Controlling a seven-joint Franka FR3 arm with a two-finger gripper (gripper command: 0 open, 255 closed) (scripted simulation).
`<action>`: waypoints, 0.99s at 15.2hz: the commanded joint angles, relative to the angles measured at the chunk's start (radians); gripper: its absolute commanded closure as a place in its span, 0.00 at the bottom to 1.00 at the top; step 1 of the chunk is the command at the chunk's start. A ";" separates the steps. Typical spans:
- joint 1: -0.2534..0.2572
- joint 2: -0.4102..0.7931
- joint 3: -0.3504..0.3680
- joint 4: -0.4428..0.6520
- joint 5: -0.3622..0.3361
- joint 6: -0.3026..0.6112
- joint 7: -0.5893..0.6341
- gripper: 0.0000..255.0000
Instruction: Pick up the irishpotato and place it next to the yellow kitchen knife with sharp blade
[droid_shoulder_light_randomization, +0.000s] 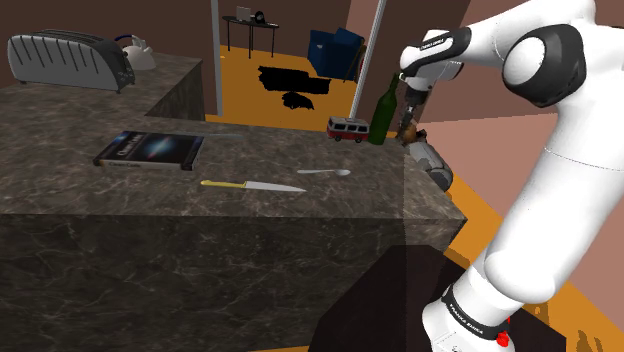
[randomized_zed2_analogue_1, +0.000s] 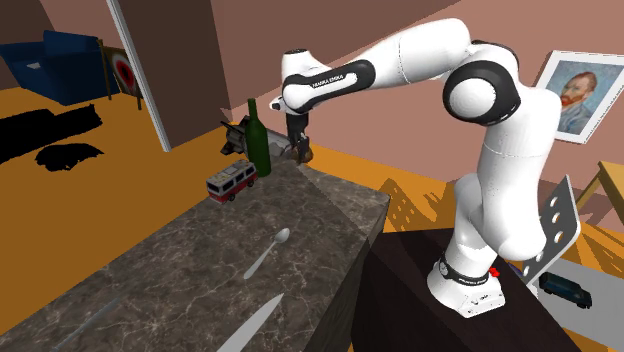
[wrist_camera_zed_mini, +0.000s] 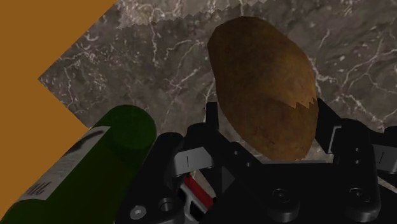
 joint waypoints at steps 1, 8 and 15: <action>0.016 -0.012 0.008 -0.003 -0.010 -0.007 0.028 1.00; 0.117 -0.038 0.072 -0.023 -0.041 -0.011 0.201 1.00; 0.203 -0.012 0.138 0.015 -0.041 -0.030 0.355 1.00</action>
